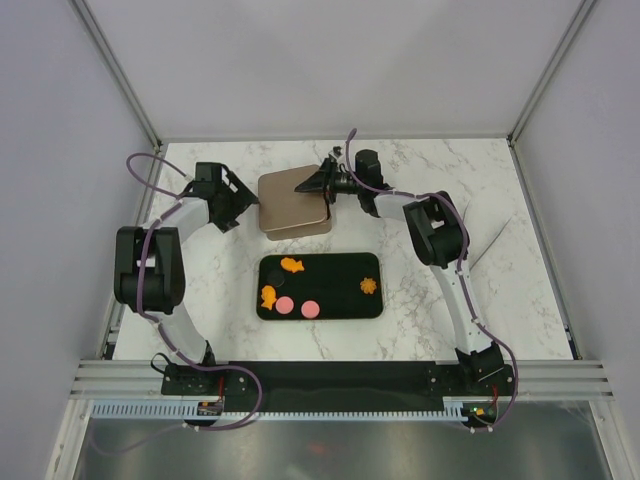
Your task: Pack the cookies
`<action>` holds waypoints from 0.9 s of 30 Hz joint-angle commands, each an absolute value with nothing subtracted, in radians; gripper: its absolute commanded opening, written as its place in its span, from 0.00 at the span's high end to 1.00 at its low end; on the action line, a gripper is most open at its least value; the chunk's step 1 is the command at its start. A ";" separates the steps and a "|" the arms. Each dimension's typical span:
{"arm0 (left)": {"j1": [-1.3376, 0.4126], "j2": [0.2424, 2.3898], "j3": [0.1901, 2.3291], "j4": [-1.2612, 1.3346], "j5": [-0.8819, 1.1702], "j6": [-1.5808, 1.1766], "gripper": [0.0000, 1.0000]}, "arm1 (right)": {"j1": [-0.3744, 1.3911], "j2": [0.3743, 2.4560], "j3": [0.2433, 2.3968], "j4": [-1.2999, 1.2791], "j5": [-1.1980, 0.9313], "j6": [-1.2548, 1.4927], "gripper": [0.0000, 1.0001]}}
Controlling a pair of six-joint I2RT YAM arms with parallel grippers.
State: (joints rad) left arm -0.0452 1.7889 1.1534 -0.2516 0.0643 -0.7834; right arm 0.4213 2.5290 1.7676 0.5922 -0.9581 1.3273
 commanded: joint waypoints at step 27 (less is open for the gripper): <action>-0.064 1.885 1.121 0.107 0.454 -0.790 0.09 | 0.396 2.373 1.720 0.373 -0.867 1.091 0.48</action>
